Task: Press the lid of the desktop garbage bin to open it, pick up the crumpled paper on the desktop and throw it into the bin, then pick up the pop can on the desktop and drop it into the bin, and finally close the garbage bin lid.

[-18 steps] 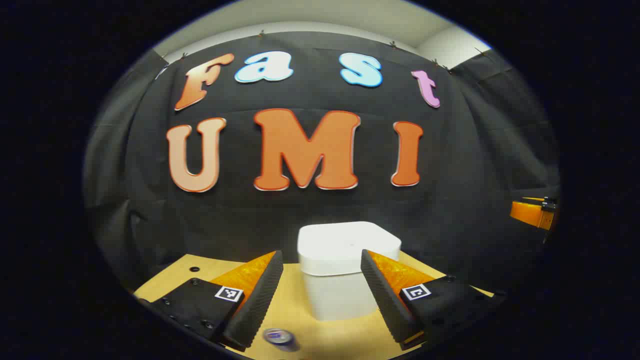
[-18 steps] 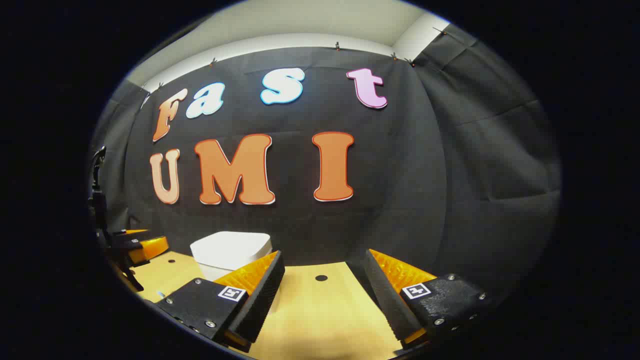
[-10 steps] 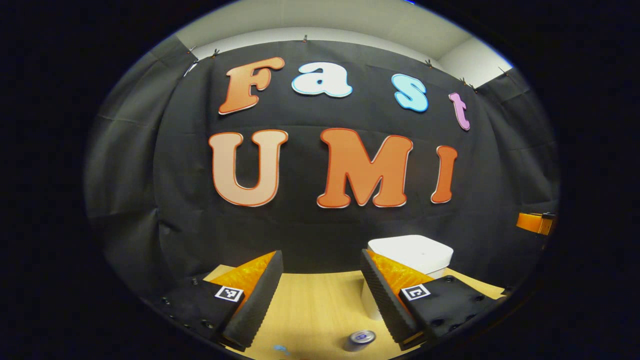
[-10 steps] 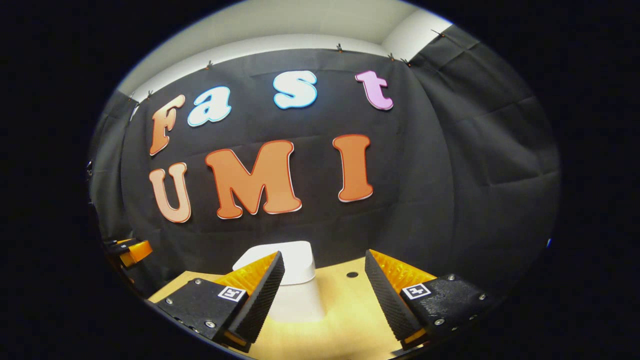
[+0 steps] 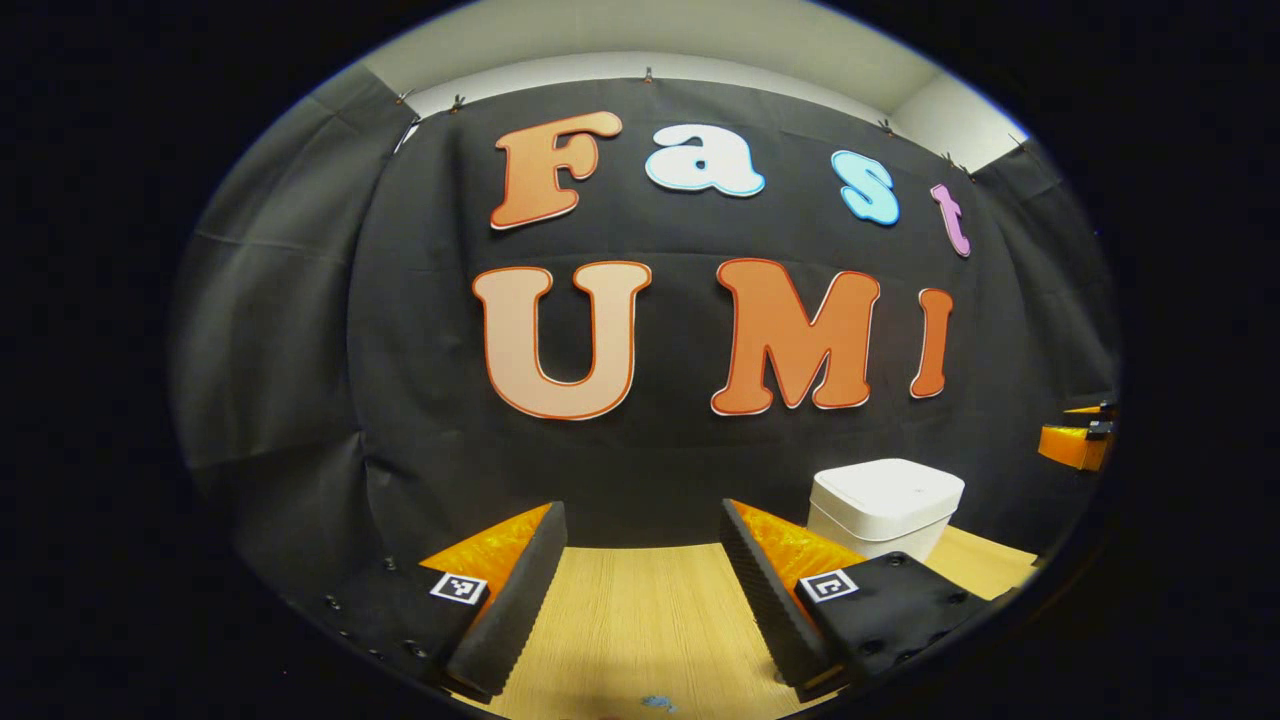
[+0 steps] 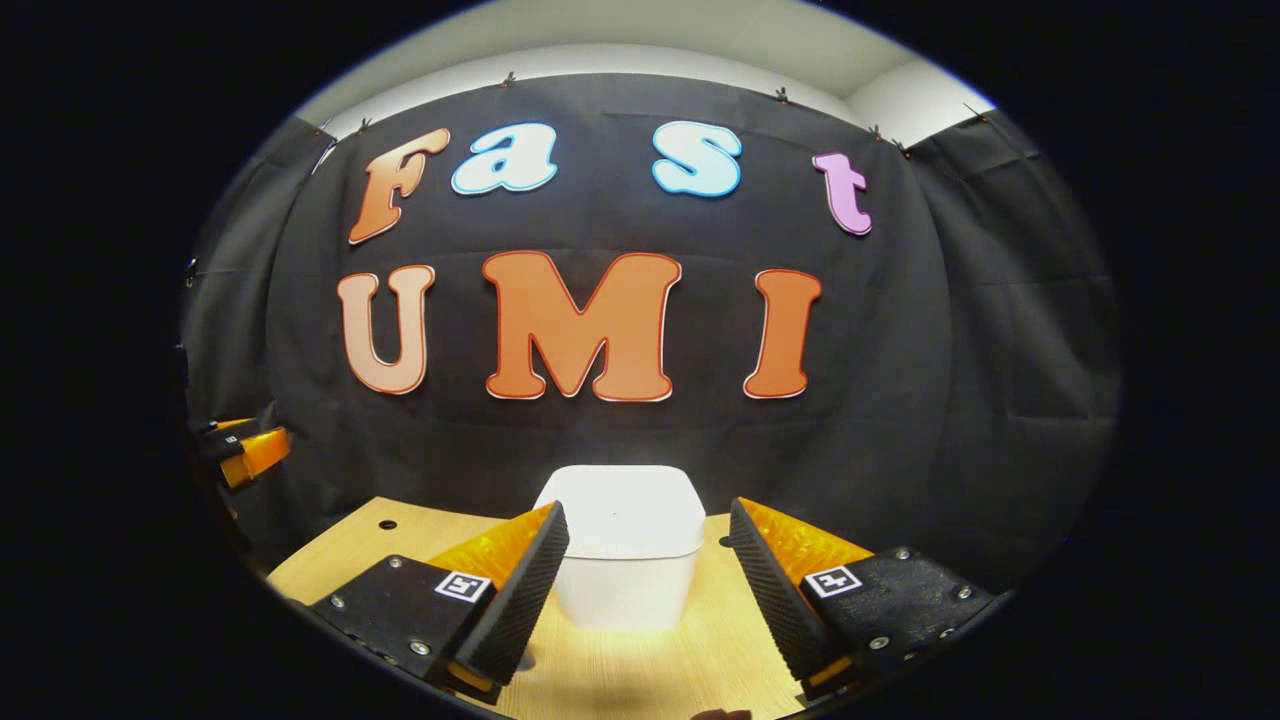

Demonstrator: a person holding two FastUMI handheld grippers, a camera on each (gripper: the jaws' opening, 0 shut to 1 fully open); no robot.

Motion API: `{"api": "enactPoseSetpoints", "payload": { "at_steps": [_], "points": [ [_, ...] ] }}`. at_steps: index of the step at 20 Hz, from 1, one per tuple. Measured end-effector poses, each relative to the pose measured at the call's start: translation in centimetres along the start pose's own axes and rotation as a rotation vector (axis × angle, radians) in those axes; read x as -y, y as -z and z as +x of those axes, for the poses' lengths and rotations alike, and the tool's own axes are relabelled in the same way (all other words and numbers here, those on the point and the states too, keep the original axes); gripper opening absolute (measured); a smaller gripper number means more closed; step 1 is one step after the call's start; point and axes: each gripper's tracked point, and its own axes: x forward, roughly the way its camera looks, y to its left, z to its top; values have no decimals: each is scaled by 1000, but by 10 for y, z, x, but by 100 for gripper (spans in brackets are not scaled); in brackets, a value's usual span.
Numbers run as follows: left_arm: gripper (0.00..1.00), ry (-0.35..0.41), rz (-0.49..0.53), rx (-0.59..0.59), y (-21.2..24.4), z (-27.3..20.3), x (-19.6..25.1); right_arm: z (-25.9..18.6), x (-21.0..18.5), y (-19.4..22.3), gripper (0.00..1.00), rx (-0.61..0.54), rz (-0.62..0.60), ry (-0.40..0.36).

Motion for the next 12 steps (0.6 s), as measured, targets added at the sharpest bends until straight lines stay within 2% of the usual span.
{"api": "enactPoseSetpoints", "payload": {
  "at_steps": [5, 9, 10, 11, 12],
  "points": [
    [98, 7, -12, -20, 4, 6, 3, 12, 5, -8, 98, -39, -7, -13],
    [98, 18, -8, -17, 4, 12, 5, 15, 15, -4, 98, -83, -15, 5],
    [98, 18, -7, -19, 5, 12, 3, 16, 16, -4, 96, -88, -22, 10],
    [98, 15, -6, -18, 4, 13, 1, 17, 16, -4, 87, -98, -31, 12],
    [98, 10, -3, -18, 6, 14, 0, 19, 16, -2, 83, -107, -41, 7]
  ]
}}
